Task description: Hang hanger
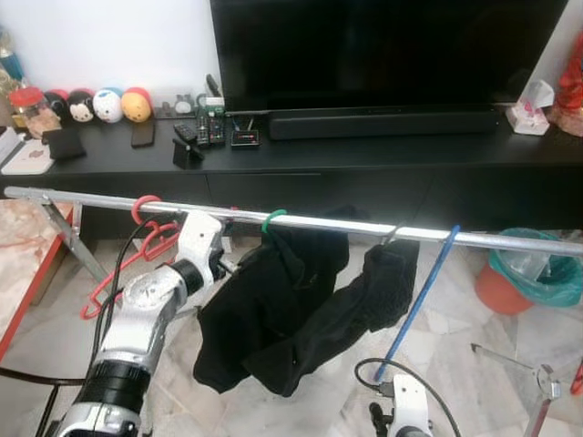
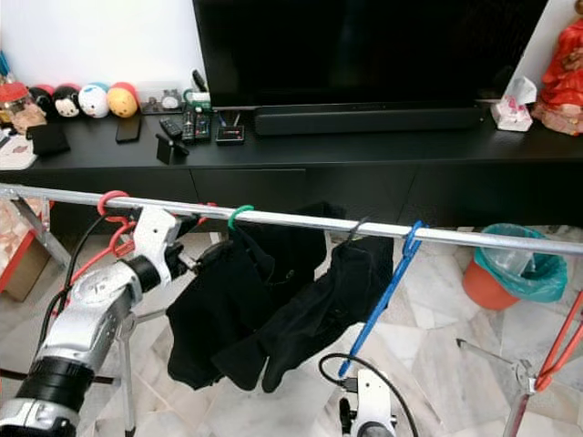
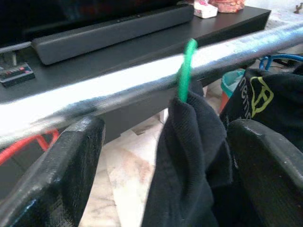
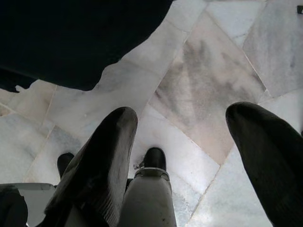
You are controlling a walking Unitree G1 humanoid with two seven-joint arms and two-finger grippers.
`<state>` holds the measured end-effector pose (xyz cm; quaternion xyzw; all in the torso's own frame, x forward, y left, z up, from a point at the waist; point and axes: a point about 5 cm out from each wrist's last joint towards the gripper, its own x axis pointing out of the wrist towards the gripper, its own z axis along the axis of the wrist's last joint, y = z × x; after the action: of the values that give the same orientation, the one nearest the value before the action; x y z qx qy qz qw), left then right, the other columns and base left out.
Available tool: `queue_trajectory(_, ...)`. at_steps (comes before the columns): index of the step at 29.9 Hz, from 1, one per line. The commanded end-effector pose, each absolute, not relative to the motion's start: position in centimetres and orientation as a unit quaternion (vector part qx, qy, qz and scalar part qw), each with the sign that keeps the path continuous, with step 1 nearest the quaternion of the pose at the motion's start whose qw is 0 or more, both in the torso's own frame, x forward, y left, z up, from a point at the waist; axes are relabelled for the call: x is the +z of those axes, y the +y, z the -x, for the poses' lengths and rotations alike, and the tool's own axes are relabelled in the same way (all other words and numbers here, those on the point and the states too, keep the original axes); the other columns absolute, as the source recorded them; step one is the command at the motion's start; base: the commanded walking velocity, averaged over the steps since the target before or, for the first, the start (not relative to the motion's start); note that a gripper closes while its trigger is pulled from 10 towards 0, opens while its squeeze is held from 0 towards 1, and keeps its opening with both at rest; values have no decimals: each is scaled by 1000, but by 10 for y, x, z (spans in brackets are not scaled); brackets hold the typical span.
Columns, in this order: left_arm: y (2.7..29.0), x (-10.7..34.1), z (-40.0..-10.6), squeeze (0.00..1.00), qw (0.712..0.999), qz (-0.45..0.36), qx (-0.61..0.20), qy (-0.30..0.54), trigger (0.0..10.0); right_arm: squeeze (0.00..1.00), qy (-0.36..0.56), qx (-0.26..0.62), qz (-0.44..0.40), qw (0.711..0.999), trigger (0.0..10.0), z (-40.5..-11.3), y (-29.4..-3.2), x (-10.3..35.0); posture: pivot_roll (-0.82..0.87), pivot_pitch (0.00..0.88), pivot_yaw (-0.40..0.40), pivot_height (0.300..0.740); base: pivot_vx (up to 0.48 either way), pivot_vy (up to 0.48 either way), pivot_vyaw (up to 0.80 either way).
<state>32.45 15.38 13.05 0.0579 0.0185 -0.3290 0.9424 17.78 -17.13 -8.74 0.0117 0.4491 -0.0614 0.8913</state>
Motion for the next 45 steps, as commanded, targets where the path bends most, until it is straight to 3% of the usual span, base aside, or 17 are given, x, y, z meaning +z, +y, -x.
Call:
queue_trajectory(1,153,126,-325,1000,939,-53,-340,29,10000,0,450,-66,-18,891,10000,-178,-170,-87,-49,0,36,740,0,0,0)
queue_trajectory(15,160,115,-325,1000,904,-128,-405,47,10000,0,446,-60,-24,893,10000,-178,-169,-87,-39,0,32,740,0,0,0)
queue_trajectory(29,151,113,-337,1000,883,-186,-429,41,10000,0,446,-58,-28,893,10000,-177,-168,-88,-53,0,42,740,0,0,0)
queue_trajectory(30,150,112,-338,0,882,-185,-431,45,10000,0,446,-58,-29,893,10000,-177,-168,-88,-53,0,42,740,0,0,0)
queue_trajectory(41,141,101,-344,0,884,-172,-429,66,10000,0,445,-57,-35,893,10000,-177,-169,-88,-72,0,51,740,0,0,0)
queue_trajectory(45,139,99,-348,0,900,-138,-407,75,10000,0,446,-57,-37,893,10000,-176,-170,-88,-80,0,54,740,0,0,0)
